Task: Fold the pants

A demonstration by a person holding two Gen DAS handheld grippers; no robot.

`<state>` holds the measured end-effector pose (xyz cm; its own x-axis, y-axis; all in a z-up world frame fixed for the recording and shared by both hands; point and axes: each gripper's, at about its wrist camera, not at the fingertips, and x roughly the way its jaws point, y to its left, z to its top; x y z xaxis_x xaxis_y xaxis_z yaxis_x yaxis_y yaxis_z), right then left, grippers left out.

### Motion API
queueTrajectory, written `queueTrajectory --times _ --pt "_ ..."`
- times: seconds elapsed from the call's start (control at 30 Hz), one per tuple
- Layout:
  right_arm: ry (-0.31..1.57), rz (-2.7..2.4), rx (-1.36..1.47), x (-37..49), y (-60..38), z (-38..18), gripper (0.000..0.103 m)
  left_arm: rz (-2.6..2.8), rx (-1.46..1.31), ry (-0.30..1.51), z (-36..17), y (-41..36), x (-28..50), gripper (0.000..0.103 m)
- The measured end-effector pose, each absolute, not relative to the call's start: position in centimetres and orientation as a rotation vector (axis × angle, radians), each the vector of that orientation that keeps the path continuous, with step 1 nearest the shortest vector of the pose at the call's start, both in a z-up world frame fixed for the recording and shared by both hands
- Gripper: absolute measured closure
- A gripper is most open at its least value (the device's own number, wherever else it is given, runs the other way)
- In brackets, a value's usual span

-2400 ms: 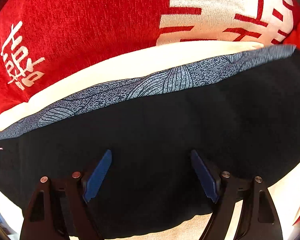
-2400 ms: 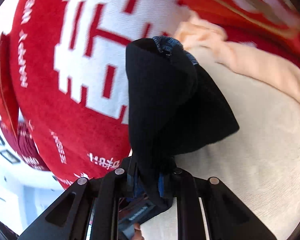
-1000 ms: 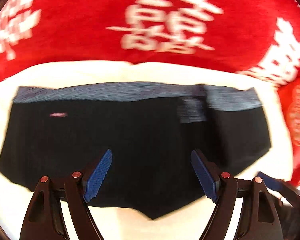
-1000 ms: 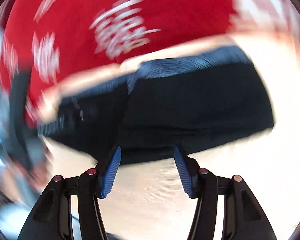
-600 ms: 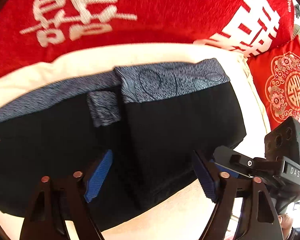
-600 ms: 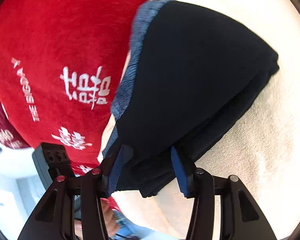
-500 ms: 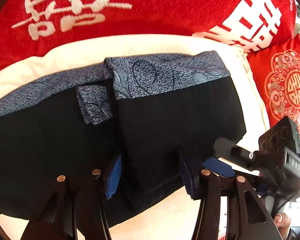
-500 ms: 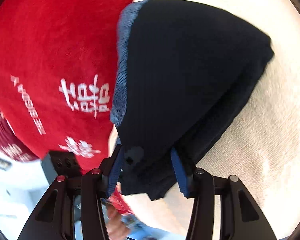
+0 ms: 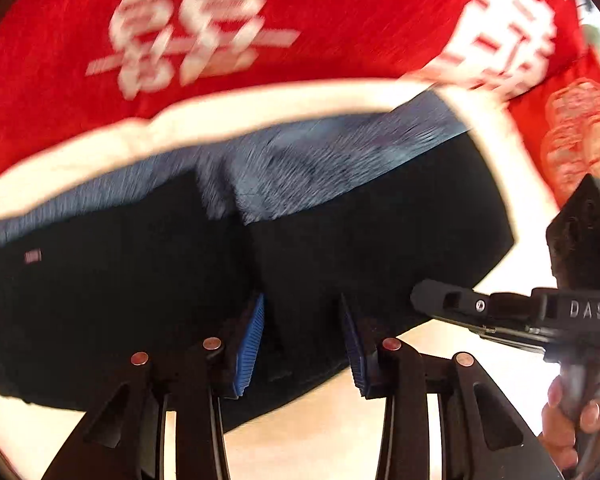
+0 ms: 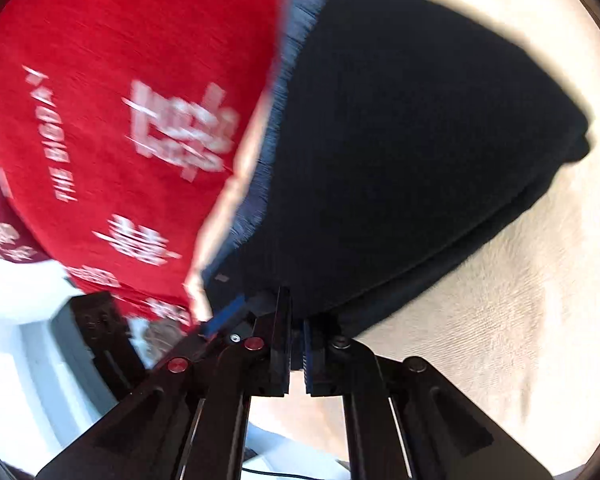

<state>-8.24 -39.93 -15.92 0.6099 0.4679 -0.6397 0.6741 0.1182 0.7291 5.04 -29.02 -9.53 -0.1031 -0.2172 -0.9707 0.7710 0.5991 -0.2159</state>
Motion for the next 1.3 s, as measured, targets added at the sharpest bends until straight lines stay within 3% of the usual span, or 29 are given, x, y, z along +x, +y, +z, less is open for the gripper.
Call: queueTrajectory --times 0.1,0.17,0.23,0.3,0.43,0.5,0.57,0.7,0.8,0.87,0.97,1.13,1.3 --pt "1.016 -0.212 1.533 -8.0 -39.3 -18.2 0.099 -0.866 0.442 1.449 -10.5 -28.0 5.6 0.061" --pt "1.044 -0.194 1.478 -7.5 -39.3 -17.3 0.096 -0.830 0.468 1.424 -10.0 -27.8 5.6 0.044" --pt "1.133 -0.132 1.400 -7.4 -38.9 -15.9 0.086 -0.813 0.459 1.421 -9.1 -27.3 6.0 0.041" --pt "1.188 -0.094 1.323 -7.1 -39.2 -14.0 0.067 -0.799 0.455 1.416 -7.8 -26.8 6.7 0.041" --pt "1.071 -0.180 1.141 -8.4 -44.3 -8.8 0.067 -0.790 0.439 1.374 -5.4 -28.2 7.8 0.041" --pt "1.051 -0.259 1.096 -8.0 -47.8 -8.3 0.079 -0.814 0.426 1.356 -5.0 -30.5 8.1 0.041" --pt "1.045 -0.321 1.080 -7.1 -51.2 -8.9 0.084 -0.828 0.445 1.340 -5.3 -32.9 8.2 0.041" --pt "1.084 -0.255 1.058 -3.5 -55.3 -11.9 0.082 -0.804 0.473 1.352 -8.2 -37.6 7.8 0.041" --pt "1.165 -0.208 1.038 -2.3 -55.9 -14.3 0.063 -0.764 0.484 1.367 -9.8 -38.0 7.9 0.041" --pt "1.167 -0.161 1.085 -2.5 -56.2 -15.6 0.063 -0.745 0.495 1.384 -10.9 -37.3 7.7 0.041" --pt "1.149 -0.123 1.208 -3.3 -57.1 -16.6 0.080 -0.753 0.530 1.366 -11.3 -36.5 6.8 0.041" --pt "1.254 -0.098 1.092 -3.7 -54.6 -16.7 0.080 -0.765 0.595 1.295 -11.4 -35.4 4.6 0.041" --pt "1.242 -0.182 1.022 -3.9 -53.6 -14.9 0.080 -0.744 0.601 1.300 -10.8 -34.7 4.5 0.041"
